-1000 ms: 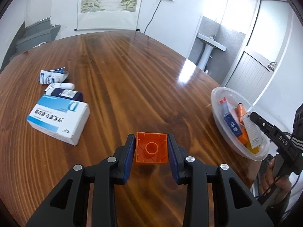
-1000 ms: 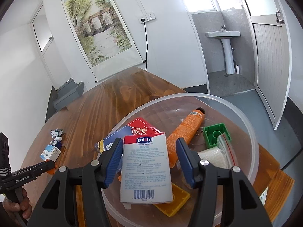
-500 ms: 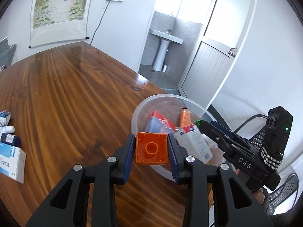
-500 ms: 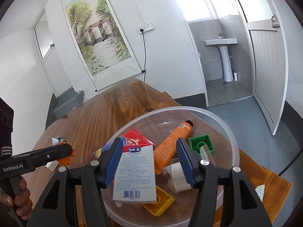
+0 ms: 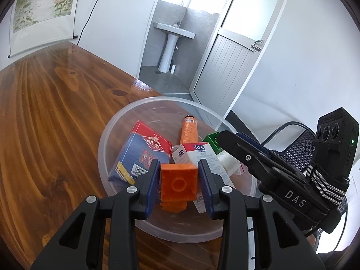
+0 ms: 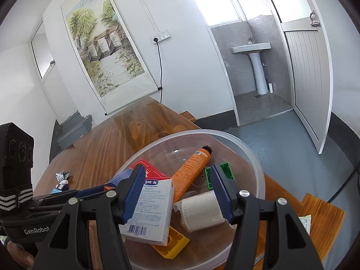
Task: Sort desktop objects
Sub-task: 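Lower the white box and orange brick into the clear bowl with both grippers, then open both grippers to release the box and brick into the bowl, then move both grippers back toward the blue vitamin box and bottle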
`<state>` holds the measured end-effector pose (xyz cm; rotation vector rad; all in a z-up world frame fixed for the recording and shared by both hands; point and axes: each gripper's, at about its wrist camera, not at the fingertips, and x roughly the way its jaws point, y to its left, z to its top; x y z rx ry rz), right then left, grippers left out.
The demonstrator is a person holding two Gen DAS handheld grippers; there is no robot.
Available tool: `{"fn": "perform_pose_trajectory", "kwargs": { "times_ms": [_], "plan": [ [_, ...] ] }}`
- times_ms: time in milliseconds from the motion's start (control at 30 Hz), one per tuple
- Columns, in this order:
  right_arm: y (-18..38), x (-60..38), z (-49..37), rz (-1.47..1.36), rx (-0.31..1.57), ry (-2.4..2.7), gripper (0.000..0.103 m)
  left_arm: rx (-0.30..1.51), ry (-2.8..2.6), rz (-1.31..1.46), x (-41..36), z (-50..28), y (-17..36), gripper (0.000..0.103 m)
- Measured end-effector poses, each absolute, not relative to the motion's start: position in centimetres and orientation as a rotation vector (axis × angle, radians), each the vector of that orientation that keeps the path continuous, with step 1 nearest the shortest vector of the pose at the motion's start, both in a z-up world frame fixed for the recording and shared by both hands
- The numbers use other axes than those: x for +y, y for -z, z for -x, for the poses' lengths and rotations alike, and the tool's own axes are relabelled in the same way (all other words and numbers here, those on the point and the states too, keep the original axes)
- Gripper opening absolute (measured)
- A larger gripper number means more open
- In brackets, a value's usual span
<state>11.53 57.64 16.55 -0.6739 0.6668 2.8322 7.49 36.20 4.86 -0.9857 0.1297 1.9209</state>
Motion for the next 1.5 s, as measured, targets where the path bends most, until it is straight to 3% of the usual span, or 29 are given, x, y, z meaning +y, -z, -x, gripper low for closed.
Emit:
{"fn": "perform_pose_trajectory", "kwargs": {
  "times_ms": [33,100,333,400,467,600,933,1300,1500],
  "plan": [
    [-16.5,57.7,-11.5,0.67,0.675,-2.829,0.065,0.123,-1.922,0.991,36.2,-7.5,-4.6,0.057],
    [-16.3,57.9,-11.4,0.664,0.691,-2.814,0.065,0.105,-1.926,0.988,36.0,-7.4,-4.5,0.063],
    [-17.3,57.6,-10.8,0.61,0.687,-2.811,0.066,0.133,-2.002,0.914,33.5,-8.4,-5.9,0.063],
    [-17.7,57.3,-10.7,0.577,0.676,-2.808,0.076,0.145,-2.044,0.89,32.4,-8.5,-6.5,0.063],
    [-18.4,56.6,-10.2,0.545,0.656,-2.812,0.079,0.154,-2.099,0.869,31.2,-8.3,-7.0,0.063],
    [-19.2,54.9,-9.1,0.529,0.605,-2.835,0.079,0.161,-2.258,0.841,28.1,-7.6,-7.5,0.076],
    [-20.0,48.8,-7.0,0.601,0.487,-2.947,0.081,0.171,-2.571,0.843,20.0,-6.2,-7.4,0.079],
    [-20.1,42.3,-5.6,0.69,0.367,-3.048,0.085,0.046,-2.705,0.911,12.9,-4.9,-6.7,0.084],
    [-19.9,39.5,-3.5,0.827,0.407,-3.086,0.085,0.054,-2.776,0.979,10.1,-3.4,-6.2,0.084]
  ]
}}
